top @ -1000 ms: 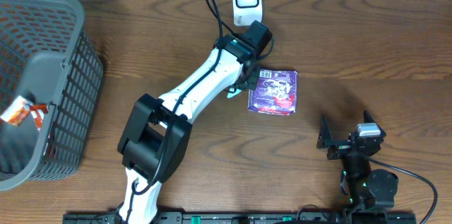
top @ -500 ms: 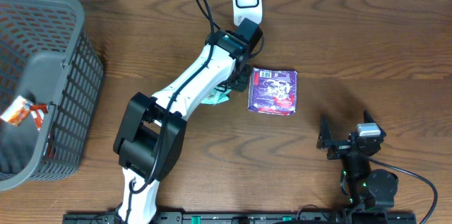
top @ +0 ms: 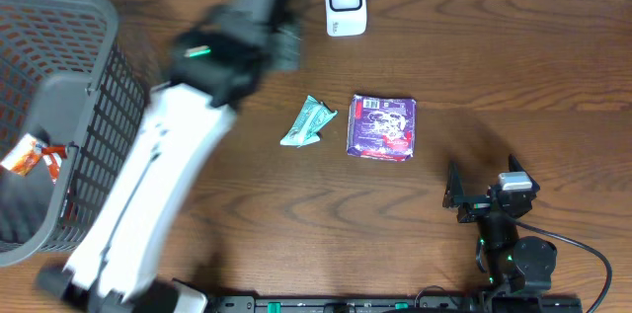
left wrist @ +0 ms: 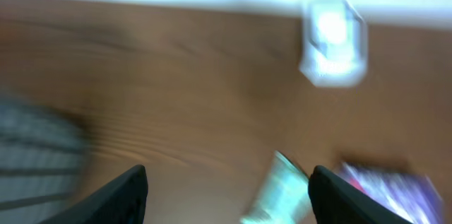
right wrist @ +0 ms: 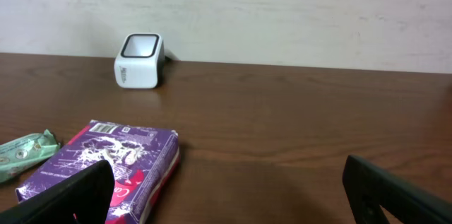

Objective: Scan the item barcode
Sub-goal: 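Place the green tissue pack left of the purple package, then reach the left gripper into the basket and grasp the orange snack bar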

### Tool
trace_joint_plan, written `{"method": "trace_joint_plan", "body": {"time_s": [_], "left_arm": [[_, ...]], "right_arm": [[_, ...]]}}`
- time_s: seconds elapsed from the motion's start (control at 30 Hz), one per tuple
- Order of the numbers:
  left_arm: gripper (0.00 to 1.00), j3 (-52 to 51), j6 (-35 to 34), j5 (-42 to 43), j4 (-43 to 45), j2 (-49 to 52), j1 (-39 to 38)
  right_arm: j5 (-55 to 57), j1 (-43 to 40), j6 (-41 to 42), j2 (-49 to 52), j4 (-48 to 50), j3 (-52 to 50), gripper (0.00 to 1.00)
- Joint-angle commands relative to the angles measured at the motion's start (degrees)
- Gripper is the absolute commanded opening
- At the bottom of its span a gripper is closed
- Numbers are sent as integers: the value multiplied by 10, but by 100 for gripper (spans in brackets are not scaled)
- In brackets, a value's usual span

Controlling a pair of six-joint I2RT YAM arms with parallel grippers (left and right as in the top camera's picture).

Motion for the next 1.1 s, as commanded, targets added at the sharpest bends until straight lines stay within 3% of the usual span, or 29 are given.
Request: {"method": "trace_joint_plan", "body": {"time_s": [0.0, 0.07, 0.23, 0.3, 0.47, 0.67, 0.83, 1.07], "left_arm": [[76, 3, 1, -138, -5, -49, 99], [77, 3, -12, -137, -10, -65, 165], [78, 3, -123, -126, -43, -71, 356], [83, 2, -157, -99, -52, -63, 417], [88, -14, -157, 11, -56, -35, 524], [100, -37, -156, 50, -101, 24, 573], [100, -53, -153, 48, -99, 80, 579], [99, -89, -99, 43, -76, 162, 583]], "right_arm": [[-4, 5, 8, -3, -2, -1, 99], [-4, 5, 8, -3, -2, -1, 99], [-4, 5, 8, -3, -2, -1, 99], [-4, 5, 8, -3, -2, -1, 99], [-4, 5, 8, -3, -2, -1, 99], [-4, 5, 8, -3, -2, -1, 99], [-4, 5, 8, -3, -2, -1, 99], [-4, 5, 8, -3, -2, -1, 99]]}}
